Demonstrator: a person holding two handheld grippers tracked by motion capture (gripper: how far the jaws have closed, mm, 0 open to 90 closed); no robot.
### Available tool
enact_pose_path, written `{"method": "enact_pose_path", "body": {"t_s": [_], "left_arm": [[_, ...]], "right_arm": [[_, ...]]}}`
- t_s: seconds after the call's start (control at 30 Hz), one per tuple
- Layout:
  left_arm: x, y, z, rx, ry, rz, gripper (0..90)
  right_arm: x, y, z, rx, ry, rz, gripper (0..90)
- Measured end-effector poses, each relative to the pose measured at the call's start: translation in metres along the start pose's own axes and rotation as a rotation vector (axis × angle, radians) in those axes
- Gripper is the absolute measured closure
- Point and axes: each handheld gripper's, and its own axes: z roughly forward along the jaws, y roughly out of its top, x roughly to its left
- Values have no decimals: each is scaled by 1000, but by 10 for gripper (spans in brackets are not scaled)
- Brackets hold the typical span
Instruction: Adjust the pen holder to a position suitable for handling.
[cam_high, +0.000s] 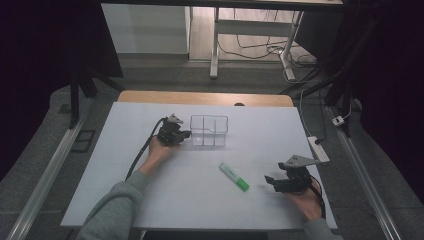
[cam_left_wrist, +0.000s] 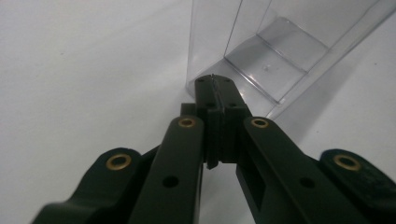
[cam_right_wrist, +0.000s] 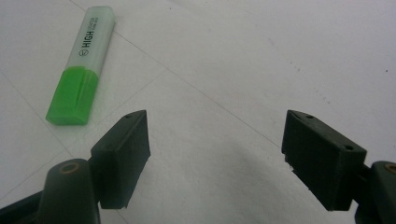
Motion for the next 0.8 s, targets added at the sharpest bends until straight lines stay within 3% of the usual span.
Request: {"method": "enact_pose_path", "body": {"t_s": [0.27, 0.4, 0.8], "left_arm": [[-4, 3, 6, -1, -23, 3, 890], [-2, 2, 2, 0, -15, 4, 889], [-4, -22, -51, -49, 4, 3, 871]], "right_arm": [[1, 0, 1, 8, 0, -5, 228], [1, 0, 0, 8, 1, -5, 228], [-4, 0, -3, -8, 3, 4, 228]]}}
